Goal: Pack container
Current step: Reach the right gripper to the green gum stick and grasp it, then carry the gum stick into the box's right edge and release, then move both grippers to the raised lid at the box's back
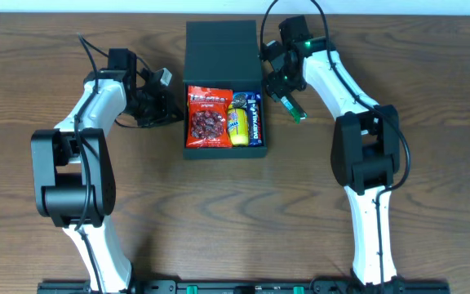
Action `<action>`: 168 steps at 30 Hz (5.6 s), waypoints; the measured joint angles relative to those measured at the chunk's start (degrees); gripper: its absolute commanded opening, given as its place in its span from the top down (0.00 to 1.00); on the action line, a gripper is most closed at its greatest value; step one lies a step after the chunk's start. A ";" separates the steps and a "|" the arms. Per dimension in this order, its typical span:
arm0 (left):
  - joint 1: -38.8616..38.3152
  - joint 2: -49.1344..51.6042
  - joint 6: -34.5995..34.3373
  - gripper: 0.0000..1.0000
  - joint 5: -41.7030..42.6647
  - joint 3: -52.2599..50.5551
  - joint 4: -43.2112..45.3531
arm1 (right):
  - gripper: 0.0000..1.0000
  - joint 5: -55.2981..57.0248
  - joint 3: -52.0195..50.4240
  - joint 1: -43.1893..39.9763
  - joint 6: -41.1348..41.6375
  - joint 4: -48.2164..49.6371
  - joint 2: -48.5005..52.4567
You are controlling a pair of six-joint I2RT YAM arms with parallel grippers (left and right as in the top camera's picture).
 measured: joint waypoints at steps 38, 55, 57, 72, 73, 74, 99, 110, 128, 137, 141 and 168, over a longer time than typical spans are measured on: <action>0.11 0.00 0.00 0.94 -0.35 0.00 -0.26 | 0.36 -2.45 1.88 0.28 5.03 -1.05 0.59; 0.11 0.00 0.00 0.94 -0.55 0.00 -0.20 | 0.34 -1.20 4.66 0.59 5.07 -1.03 0.44; 0.11 0.00 0.00 0.93 -0.55 0.00 -0.04 | 0.34 0.33 4.66 0.55 4.76 -0.70 0.44; 0.11 0.00 -0.04 0.93 -0.57 0.00 0.28 | 0.37 1.97 2.19 -0.22 -7.91 -2.08 0.42; 0.11 0.00 -0.04 0.93 -0.57 0.00 0.28 | 0.37 1.90 1.64 -0.20 -8.52 -1.99 0.42; 0.11 0.00 -0.04 0.93 -0.57 0.00 0.28 | 0.38 1.81 1.25 -0.20 -8.96 -1.86 0.42; 0.11 0.00 -0.04 0.93 -0.74 0.00 0.42 | 0.96 2.01 -3.08 -0.63 -10.78 3.08 -0.98; 0.09 0.00 -0.94 0.93 -0.74 0.00 0.42 | 0.99 4.72 0.83 -0.66 0.42 -1.70 -1.01; 0.09 0.00 -1.33 0.93 -0.76 0.00 0.44 | 0.99 3.48 25.24 3.63 35.45 -25.05 -1.01; 0.09 0.00 -1.31 0.93 -0.76 0.00 0.44 | 0.99 1.99 24.79 13.11 44.94 -25.40 -1.01; 0.09 0.00 -1.31 0.93 -0.76 0.00 0.44 | 0.99 5.03 24.46 16.04 46.23 -25.27 -1.03; 0.09 0.00 -1.33 0.93 -0.74 0.00 0.76 | 0.16 11.76 20.57 15.61 49.53 -22.08 -1.16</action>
